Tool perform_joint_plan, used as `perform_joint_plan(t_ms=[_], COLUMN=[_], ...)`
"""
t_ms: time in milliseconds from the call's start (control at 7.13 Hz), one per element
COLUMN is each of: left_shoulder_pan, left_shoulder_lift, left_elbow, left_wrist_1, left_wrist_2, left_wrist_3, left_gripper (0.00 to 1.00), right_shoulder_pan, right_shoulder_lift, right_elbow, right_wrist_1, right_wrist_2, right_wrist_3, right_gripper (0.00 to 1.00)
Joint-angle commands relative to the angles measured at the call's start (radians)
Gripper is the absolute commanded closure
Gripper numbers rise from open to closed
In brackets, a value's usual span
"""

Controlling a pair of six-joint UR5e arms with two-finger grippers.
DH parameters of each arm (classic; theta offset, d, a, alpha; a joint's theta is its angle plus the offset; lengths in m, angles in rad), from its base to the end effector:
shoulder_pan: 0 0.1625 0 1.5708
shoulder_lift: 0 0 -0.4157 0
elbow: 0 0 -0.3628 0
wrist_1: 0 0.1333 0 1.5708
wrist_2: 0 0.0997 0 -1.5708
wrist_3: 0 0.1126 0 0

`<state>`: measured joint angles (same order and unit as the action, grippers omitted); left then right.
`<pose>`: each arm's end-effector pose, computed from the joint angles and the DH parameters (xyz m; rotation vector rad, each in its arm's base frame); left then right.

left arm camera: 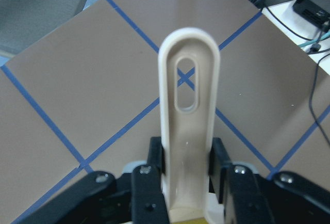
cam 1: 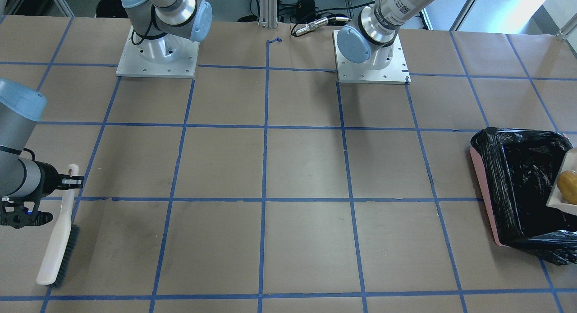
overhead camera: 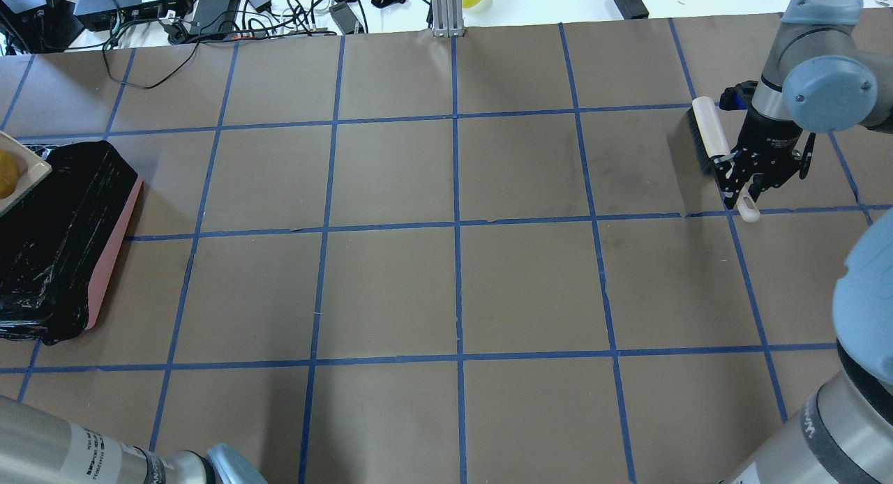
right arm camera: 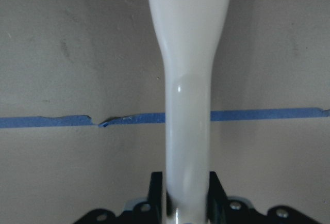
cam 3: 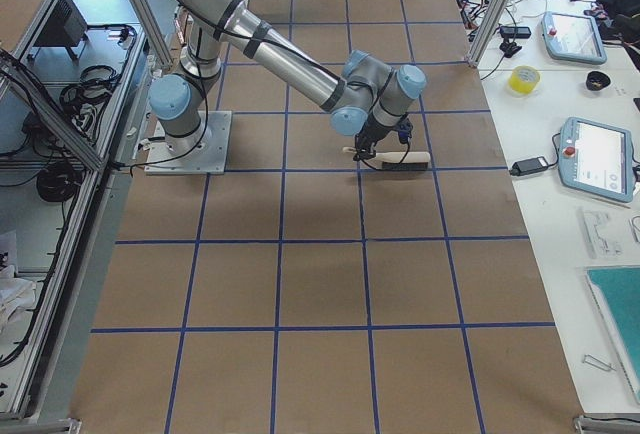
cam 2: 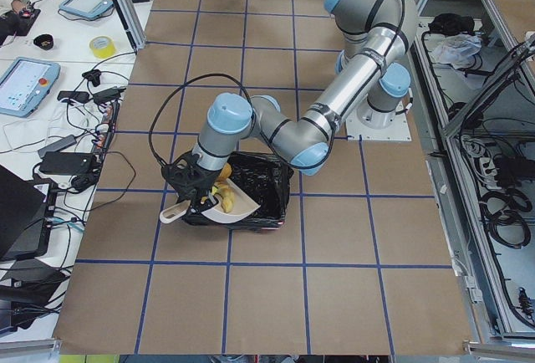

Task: Sweep and dump trash into bin
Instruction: 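Tip the dustpan over the bin with the left gripper while the right releases the brush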

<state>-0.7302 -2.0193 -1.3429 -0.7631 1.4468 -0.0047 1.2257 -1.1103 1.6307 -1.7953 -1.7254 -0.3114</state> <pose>0.4078 -0.5627 0.4199 -1.1347 2.6549 -0.8702 -0.0811 -0.5685 0.2190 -0.0162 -3.0499 -0.5064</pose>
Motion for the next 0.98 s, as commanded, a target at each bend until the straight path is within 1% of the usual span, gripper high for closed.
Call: perform_joint_plan(t_ms=[0,140,421,561,701,842], left_shoulder_pan=[-0.04,-0.035,-0.037,-0.037,-0.038,-0.051], left_shoulder_lift=[0.03,0.033,0.045,0.053,0.054,0.063], left_elbow=[-0.024,-0.033,-0.032,-0.032,-0.036,-0.06], left_wrist_1=[0.108,0.137,0.174,0.226,0.302,0.392], left_wrist_2=[-0.028,-0.083,-0.094,-0.153,-0.176,-0.177], left_wrist_3=[0.14,0.167,0.211,0.276,0.34,0.359], left_gripper=[1.0,1.0,1.0,1.0,1.0,1.0], right_shoulder_pan=[0.0,0.0,0.0,0.0,0.002,0.005], right_shoulder_lift=[0.001,0.001,-0.003,-0.019,-0.026,-0.051], right_elbow=[0.0,0.0,-0.005,-0.011,-0.011,-0.021], right_wrist_1=[-0.041,-0.049,-0.049,-0.049,-0.049,-0.049], right_wrist_2=[0.001,0.001,0.001,0.001,0.003,0.004], right_wrist_3=[-0.015,-0.023,-0.023,-0.022,-0.022,-0.02], right_gripper=[0.05,0.01,0.01,0.0,0.0,0.0])
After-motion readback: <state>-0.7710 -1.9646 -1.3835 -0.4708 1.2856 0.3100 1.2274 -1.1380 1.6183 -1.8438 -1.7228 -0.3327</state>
